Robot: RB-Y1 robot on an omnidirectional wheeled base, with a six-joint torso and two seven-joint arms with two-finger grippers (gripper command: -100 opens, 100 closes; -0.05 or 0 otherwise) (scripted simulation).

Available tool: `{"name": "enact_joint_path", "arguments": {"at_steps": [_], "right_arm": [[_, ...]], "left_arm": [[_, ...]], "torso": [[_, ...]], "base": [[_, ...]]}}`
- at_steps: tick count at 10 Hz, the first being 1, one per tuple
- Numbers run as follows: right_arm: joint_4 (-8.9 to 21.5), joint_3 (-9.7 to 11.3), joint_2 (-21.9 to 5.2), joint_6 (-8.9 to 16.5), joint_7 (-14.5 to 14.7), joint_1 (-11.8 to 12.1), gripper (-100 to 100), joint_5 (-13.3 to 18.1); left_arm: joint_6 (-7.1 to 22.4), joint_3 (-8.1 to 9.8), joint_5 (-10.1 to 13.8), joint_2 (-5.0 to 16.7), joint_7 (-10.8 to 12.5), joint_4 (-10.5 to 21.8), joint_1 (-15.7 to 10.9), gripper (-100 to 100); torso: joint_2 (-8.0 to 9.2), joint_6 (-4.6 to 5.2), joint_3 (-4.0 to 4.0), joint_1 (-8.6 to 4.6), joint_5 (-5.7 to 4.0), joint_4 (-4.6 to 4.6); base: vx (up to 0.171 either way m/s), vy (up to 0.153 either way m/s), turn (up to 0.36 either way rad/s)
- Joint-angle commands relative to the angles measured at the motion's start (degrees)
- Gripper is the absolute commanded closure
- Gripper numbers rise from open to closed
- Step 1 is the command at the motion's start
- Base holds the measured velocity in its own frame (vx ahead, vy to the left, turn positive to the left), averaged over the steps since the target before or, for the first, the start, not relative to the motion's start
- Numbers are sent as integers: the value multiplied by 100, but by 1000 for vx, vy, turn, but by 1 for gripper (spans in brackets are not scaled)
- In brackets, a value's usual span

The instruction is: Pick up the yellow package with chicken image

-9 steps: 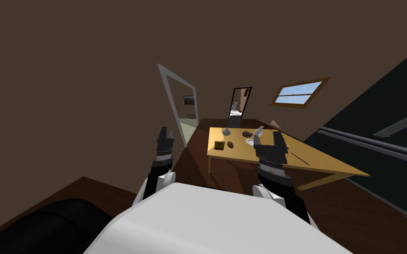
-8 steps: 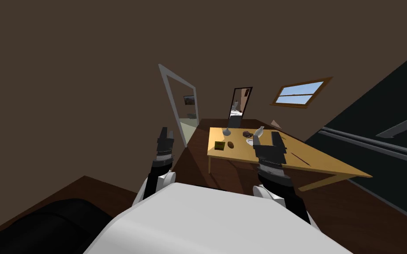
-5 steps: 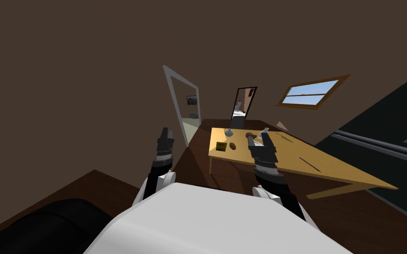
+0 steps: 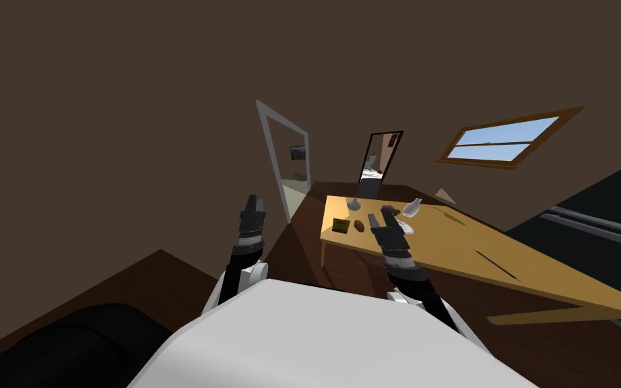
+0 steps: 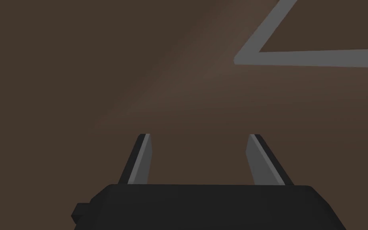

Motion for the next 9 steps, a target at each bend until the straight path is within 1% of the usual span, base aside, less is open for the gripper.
{"name": "enact_joint_path", "arguments": {"at_steps": [1,2,3,4,5,6,7,8,9], "right_arm": [[79,56,-169,-12,1,-15,-100,48],[242,162,-397,-26,2,-44,-100,142],[242,162,-448,-26,2,-44,-100,142],[417,276,-665,-42,5,-77,-100,244],[417,276,-737,-42,5,-77,-100,244],[604,395,-954,-60,11,-113,-100,352],[604,395,-1035,-60,11,-113,-100,352],[803,521,-1258,-81,19,-152,-100,468],[803,521,-1339,-81,19,-152,-100,468]], "left_arm": [[0,0,0,0,0,0,0,0],[0,0,0,0,0,0,0,0],[0,0,0,0,0,0,0,0],[0,0,0,0,0,0,0,0],[0,0,0,0,0,0,0,0],[0,0,0,0,0,0,1,0],[0,0,0,0,0,0,0,0],[0,0,0,0,0,0,1,0],[0,0,0,0,0,0,0,0]], "torso": [[0,0,0,0,0,0],[2,2,1,3,0,0],[0,0,0,2,0,0],[0,2,0,3,0,0],[-1,0,0,1,0,0],[1,3,0,3,0,0],[-1,0,0,4,1,0],[-1,3,-1,5,1,0],[0,1,0,1,1,0]], "base": [[18,-25,79],[21,-24,132],[21,-26,105],[24,-30,164],[18,-25,91],[24,-17,194],[23,-23,90],[21,-30,176],[20,-29,95]]}}
